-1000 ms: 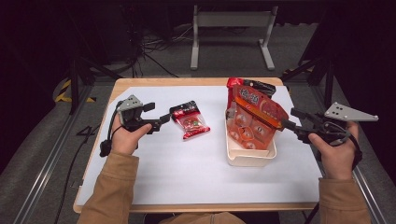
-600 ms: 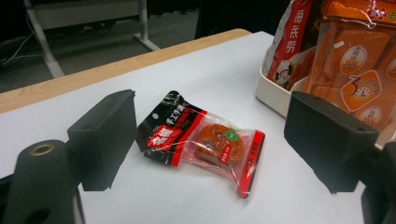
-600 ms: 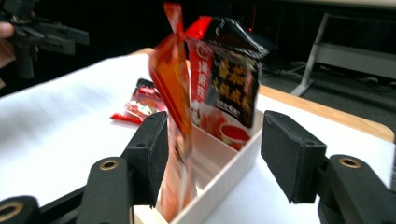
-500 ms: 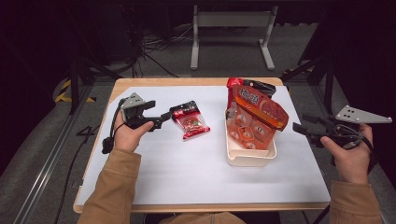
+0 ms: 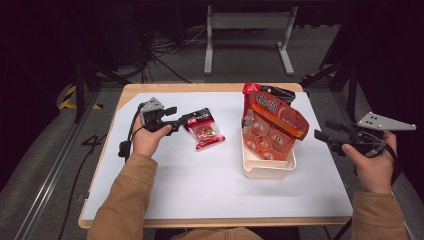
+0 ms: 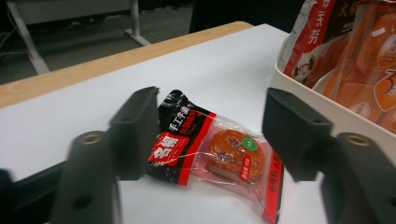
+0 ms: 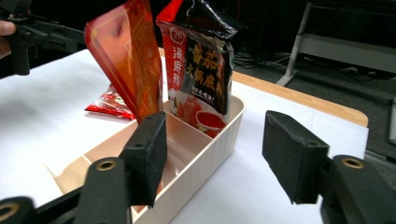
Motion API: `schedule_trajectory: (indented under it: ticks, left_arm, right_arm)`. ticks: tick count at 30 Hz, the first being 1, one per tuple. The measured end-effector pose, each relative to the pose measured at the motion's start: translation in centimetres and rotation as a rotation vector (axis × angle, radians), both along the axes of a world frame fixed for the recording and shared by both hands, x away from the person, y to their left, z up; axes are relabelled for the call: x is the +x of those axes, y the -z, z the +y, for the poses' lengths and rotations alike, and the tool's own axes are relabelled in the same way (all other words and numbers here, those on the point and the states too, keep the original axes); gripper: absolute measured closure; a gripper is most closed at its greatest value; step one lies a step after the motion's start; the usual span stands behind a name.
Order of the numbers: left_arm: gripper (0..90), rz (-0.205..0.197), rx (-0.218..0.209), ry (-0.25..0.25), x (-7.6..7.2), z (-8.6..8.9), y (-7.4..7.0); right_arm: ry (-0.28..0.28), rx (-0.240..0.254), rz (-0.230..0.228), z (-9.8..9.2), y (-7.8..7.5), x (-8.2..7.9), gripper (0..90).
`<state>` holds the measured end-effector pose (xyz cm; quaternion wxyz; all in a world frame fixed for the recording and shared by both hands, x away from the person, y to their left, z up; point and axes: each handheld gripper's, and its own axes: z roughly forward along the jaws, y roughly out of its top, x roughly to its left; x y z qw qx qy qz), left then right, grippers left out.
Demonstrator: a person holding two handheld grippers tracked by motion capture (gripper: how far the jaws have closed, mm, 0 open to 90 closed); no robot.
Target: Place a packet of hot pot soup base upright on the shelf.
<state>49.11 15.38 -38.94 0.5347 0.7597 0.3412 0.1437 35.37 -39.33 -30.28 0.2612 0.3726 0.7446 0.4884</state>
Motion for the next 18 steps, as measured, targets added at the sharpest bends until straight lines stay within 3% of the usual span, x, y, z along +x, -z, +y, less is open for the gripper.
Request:
schedule_trajectory:
  ticks: [4,10,13,18]
  left_arm:
    - [48.8,0.019,0.029,-0.026,0.9,-0.4,0.8]
    - [49.9,0.062,0.075,-0.059,2.3,-0.6,2.0]
    - [49.2,0.064,0.092,-0.073,3.0,-0.7,2.5]
    - [48.3,0.110,0.070,-0.101,4.2,-0.5,3.9]
  right_arm:
    - [0.000,-0.009,0.007,0.0,0.3,0.2,44.7]
    - [-0.005,-0.025,0.013,0.3,0.8,0.5,46.0]
    - [-0.006,-0.030,0.019,0.3,1.1,0.6,46.2]
    - [0.002,-0.037,0.028,0.2,1.5,0.6,46.9]
